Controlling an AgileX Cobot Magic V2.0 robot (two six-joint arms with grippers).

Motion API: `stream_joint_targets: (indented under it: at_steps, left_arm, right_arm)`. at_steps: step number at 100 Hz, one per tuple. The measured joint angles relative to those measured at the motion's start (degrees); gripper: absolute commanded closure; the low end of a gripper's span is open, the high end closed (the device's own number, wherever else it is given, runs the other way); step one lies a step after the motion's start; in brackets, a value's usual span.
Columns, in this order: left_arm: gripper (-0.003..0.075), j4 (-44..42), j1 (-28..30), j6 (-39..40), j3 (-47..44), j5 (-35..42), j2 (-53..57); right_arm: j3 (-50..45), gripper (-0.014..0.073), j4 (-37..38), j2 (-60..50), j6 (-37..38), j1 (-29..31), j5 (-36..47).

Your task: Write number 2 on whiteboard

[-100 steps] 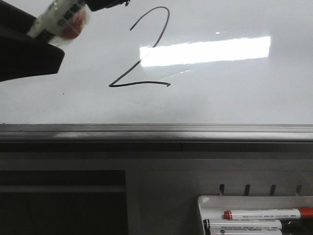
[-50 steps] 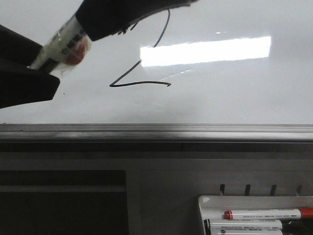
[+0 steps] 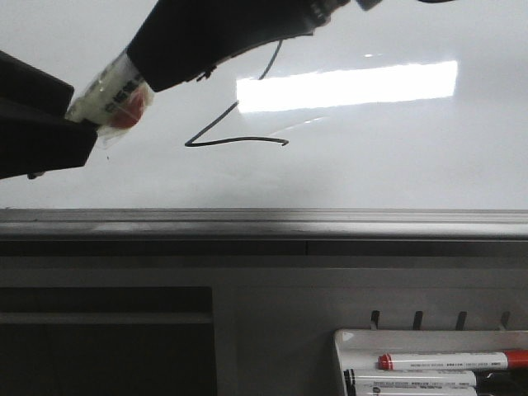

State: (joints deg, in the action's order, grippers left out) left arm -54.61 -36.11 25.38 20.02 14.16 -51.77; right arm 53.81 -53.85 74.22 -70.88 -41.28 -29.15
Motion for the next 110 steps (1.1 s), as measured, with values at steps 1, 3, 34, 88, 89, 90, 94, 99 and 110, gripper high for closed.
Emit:
stream_joint_targets:
  at_steps: [1,3,34,88,89,90,94,99,110]
  left_arm:
    - [0.0623,-0.10,-0.12,0.00,0.00,0.00,0.00]
    - [0.0653,-0.19,-0.12,0.00,0.00,0.04,0.00]
    - [0.0741,-2.26,-0.43,-1.05,-0.07,0.42,0.00]
    - [0.0741,-0.06,-0.43,-0.18,-0.07,-0.31,0.00]
    - [0.0741,0.44,-0.43,-0.18,-0.07,-0.30,0.00]
    - [0.0741,0.72,-0.43,-0.18,-0.07,-0.30,0.00]
    - [0.0741,3.19,-0.43,-0.18,-0.07,-0.69,0.00]
    - [0.0741,7.44,-0.30,-0.18,-0.07,-1.38,0.00]
    - [0.0741,21.12,0.41,-0.10,-0.07,-2.17,0.00]
  right_arm:
    - [0.00,0.0662,0.00,0.00,0.00,0.00,0.00]
    - [0.00,0.0662,0.00,0.00,0.00,0.00,0.13]
    - [0.13,0.0662,-0.35,0.00,0.00,0.00,0.55]
    - [0.76,-0.0027,-1.22,-0.24,0.23,-0.13,5.78]
    - [0.76,-0.0027,-1.22,-0.22,0.23,-0.15,6.36]
    - [0.76,-0.0025,-1.22,-0.38,0.23,-0.15,6.96]
    - [0.76,-0.0020,-1.22,-1.06,0.23,-0.25,11.01]
    - [0.76,-0.0010,-1.36,-2.30,0.23,-0.25,16.15]
    - [0.81,0.0012,-1.90,-6.50,0.23,-0.25,25.83]
